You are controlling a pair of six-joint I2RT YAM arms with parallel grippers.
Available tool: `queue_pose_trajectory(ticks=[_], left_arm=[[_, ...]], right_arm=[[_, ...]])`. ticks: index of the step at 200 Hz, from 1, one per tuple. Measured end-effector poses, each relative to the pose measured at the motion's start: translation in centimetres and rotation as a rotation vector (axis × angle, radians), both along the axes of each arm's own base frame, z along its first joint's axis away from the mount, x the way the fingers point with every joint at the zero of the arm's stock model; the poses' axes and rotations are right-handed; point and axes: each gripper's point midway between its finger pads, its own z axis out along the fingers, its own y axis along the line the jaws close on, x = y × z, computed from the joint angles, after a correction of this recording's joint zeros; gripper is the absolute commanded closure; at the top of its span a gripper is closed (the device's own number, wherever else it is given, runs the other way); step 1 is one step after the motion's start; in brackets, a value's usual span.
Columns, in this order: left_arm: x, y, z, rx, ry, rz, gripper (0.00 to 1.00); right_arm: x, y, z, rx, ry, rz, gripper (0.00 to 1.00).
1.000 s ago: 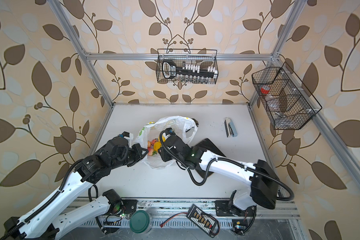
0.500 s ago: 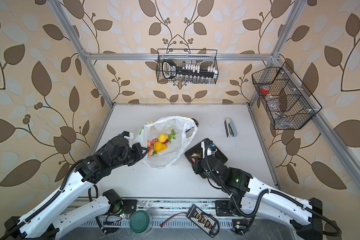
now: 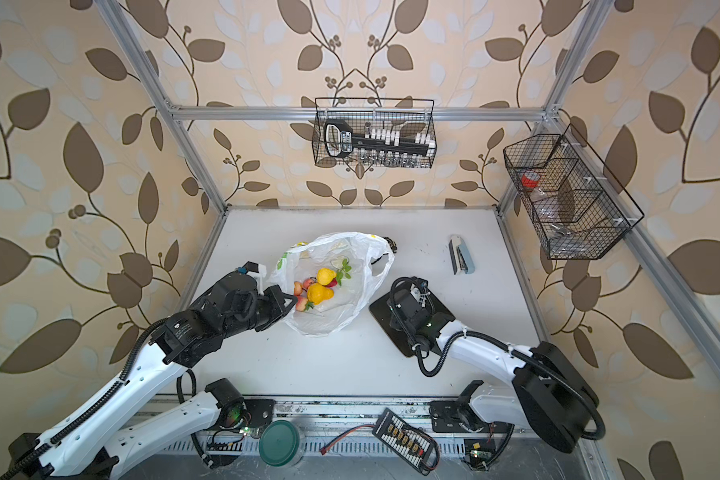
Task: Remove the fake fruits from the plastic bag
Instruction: 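Lift the pear out and place it on the black tray, open right gripper, then reach the right gripper into the bag and grasp the yellow fake pear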
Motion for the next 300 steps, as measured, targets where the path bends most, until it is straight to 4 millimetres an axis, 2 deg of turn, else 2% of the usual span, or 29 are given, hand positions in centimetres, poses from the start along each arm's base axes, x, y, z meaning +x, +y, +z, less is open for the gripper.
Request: queue_pose_trajectory(ticks=[41, 52, 65, 74, 88, 119, 138, 157, 176, 193, 208, 221, 240, 253, 266, 277, 300], left_arm=[[-0.1, 0.1, 0.3, -0.004, -0.011, -0.003, 1.0], [-0.1, 0.1, 0.3, -0.003, -0.014, -0.005, 1.0], [-0.1, 0.1, 0.3, -0.001, -0.015, -0.006, 1.0], [-0.1, 0.1, 0.3, 0.0, -0.016, -0.007, 1.0], [-0.1, 0.1, 0.3, 0.001, -0.016, -0.007, 1.0], [-0.1, 0.1, 0.3, 0.002, -0.017, -0.008, 1.0], [-0.1, 0.1, 0.3, 0.002, -0.018, -0.009, 1.0], [-0.1, 0.1, 0.3, 0.002, -0.018, -0.009, 1.0], [0.0, 0.0, 0.3, 0.002, -0.017, -0.009, 1.0], [0.1, -0.1, 0.2, 0.002, -0.016, -0.009, 1.0], [0.2, -0.1, 0.1, 0.004, -0.013, -0.009, 1.0], [0.2, -0.2, -0.1, 0.007, -0.009, -0.009, 1.0], [0.2, -0.2, -0.2, 0.008, -0.007, -0.009, 1.0], [0.2, -0.2, -0.2, 0.008, -0.007, -0.009, 1.0], [0.2, -0.2, -0.2, 0.008, -0.008, -0.009, 1.0], [0.2, -0.2, -0.2, 0.007, -0.009, -0.009, 1.0], [0.2, -0.1, -0.1, 0.005, -0.012, -0.008, 1.0]], right_arm=[[2.8, 1.6, -2.0, -0.031, 0.022, 0.02, 0.56], [3.5, 2.1, -2.0, -0.026, 0.013, 0.024, 0.51], [4.2, 2.6, -2.0, -0.023, 0.006, 0.024, 0.39], [4.3, 2.7, -2.1, -0.023, 0.008, 0.022, 0.32], [4.3, 2.6, -2.3, -0.029, 0.009, 0.018, 0.26], [3.4, 1.9, -1.5, -0.037, 0.017, 0.021, 0.22], [2.5, 1.2, 1.3, -0.014, -0.017, 0.028, 0.22], [1.9, 1.0, 6.6, 0.055, -0.133, 0.051, 0.24], [0.5, 1.2, 12.1, 0.124, -0.27, 0.116, 0.3], [-1.1, 2.0, 15.9, 0.179, -0.374, 0.194, 0.35], [-2.5, 3.4, 18.3, 0.219, -0.439, 0.288, 0.37], [-3.5, 5.4, 20.0, 0.238, -0.474, 0.377, 0.37], [-4.2, 9.8, 21.5, 0.239, -0.479, 0.507, 0.37], [-4.5, 13.5, 22.1, 0.243, -0.482, 0.589, 0.37], [-4.5, 16.4, 21.7, 0.244, -0.472, 0.64, 0.36], [-4.0, 18.4, 20.6, 0.235, -0.448, 0.653, 0.33], [-1.8, 21.0, 17.6, 0.196, -0.378, 0.592, 0.31]])
